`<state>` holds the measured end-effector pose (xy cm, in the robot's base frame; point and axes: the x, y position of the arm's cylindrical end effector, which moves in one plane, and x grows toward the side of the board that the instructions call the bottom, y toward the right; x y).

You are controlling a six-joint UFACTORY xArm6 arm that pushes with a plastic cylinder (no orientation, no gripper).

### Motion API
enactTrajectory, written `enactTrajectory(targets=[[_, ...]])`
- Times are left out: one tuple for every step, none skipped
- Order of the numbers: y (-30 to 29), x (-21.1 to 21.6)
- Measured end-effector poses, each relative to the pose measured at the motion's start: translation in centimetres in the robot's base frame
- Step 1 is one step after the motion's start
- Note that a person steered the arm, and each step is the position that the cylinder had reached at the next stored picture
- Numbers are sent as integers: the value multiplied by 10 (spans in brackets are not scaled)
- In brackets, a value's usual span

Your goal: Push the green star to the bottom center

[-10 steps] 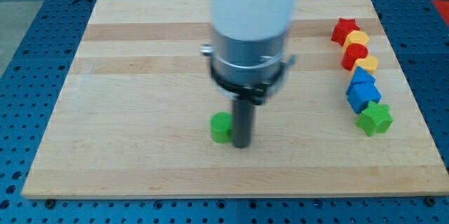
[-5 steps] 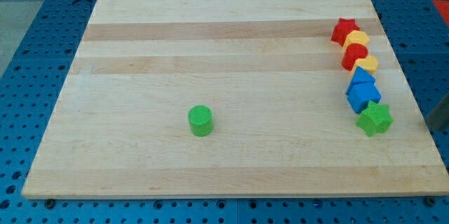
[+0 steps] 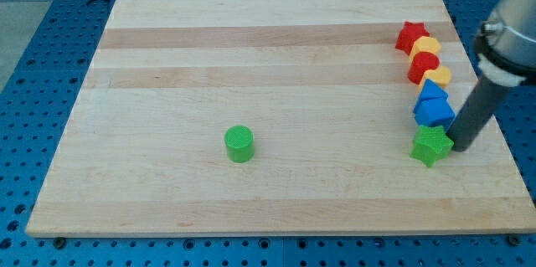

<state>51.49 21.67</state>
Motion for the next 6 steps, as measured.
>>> enactTrajectory(targets=[[-43,0],[-82,0],[-56,0],[-8,4],[-15,18],[-59,19]])
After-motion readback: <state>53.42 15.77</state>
